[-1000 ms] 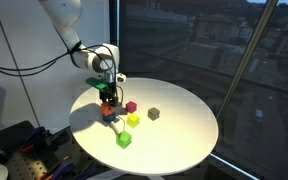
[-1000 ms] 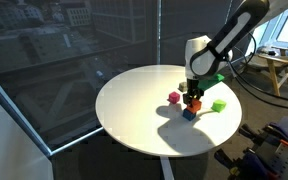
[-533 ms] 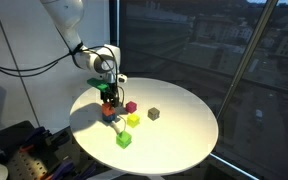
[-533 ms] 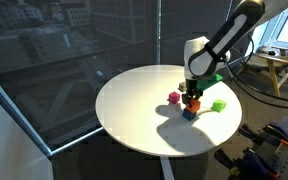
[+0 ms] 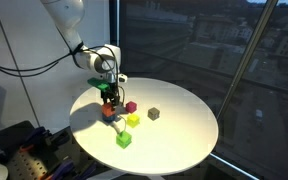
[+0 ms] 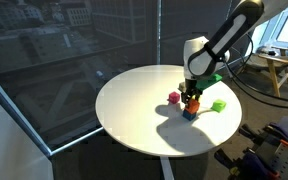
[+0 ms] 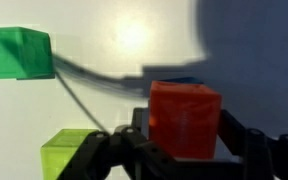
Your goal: Put the.orange block on the blue block
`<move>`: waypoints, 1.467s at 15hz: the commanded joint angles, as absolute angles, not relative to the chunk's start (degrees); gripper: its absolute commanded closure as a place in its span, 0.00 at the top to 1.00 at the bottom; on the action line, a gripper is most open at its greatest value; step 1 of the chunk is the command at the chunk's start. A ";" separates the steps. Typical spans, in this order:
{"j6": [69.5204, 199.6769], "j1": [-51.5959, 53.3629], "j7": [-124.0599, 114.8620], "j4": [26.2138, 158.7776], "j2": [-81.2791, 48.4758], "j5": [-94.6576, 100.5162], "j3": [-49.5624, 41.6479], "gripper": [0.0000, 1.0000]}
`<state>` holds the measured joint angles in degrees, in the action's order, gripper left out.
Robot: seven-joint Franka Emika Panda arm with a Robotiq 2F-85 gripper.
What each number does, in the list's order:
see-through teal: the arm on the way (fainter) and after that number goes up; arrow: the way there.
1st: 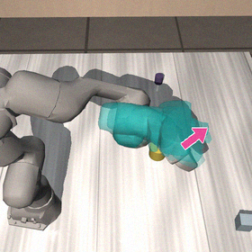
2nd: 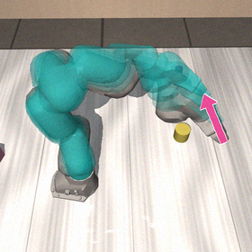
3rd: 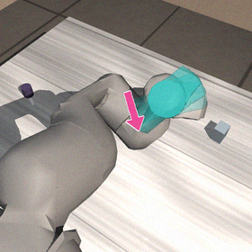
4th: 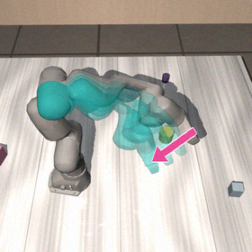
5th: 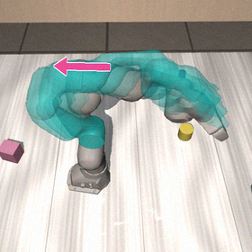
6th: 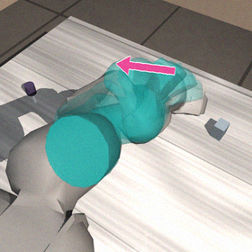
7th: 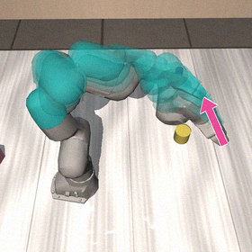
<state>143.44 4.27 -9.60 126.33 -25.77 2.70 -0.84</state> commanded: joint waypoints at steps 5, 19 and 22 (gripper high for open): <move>139.94 3.78 -8.39 125.84 -24.36 1.78 -0.38 1.00; 134.59 4.52 -9.41 128.09 -15.38 2.72 0.23 1.00; 134.85 4.91 -9.70 129.02 -12.97 2.98 0.43 1.00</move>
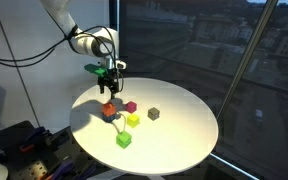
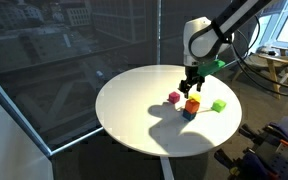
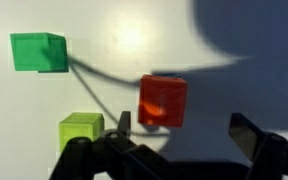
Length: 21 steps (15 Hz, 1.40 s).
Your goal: Put the.orange block on the blue block
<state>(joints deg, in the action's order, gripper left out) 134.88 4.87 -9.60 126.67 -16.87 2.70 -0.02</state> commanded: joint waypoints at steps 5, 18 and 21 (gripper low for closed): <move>134.76 5.11 -9.63 131.45 -8.32 2.73 1.26 1.00; 132.09 4.76 -8.98 135.15 0.30 1.33 2.67 1.00; 130.32 4.71 -8.69 134.04 1.10 0.46 2.79 1.00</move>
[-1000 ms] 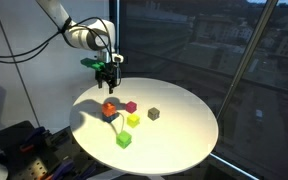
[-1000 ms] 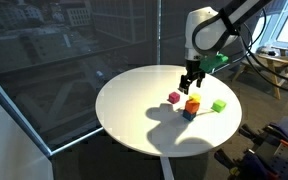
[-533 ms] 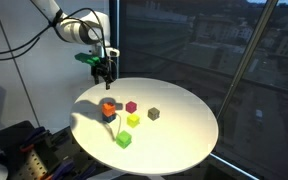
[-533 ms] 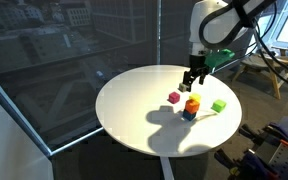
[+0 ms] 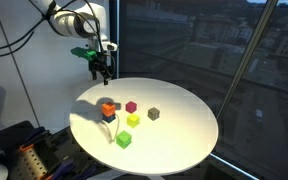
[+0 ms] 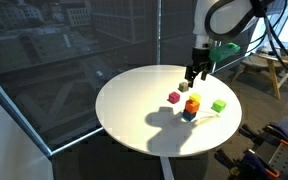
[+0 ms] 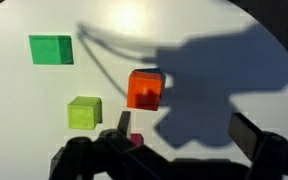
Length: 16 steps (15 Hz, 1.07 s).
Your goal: Put the.orange block on the blue block
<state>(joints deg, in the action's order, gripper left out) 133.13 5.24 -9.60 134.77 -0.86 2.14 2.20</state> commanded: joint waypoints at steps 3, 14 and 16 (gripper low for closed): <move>128.80 4.67 -8.52 133.34 2.01 -0.47 2.87 1.00; 129.31 4.59 -9.54 133.35 2.88 0.47 3.02 1.00; 129.24 4.59 -9.54 133.35 2.90 0.47 3.02 1.00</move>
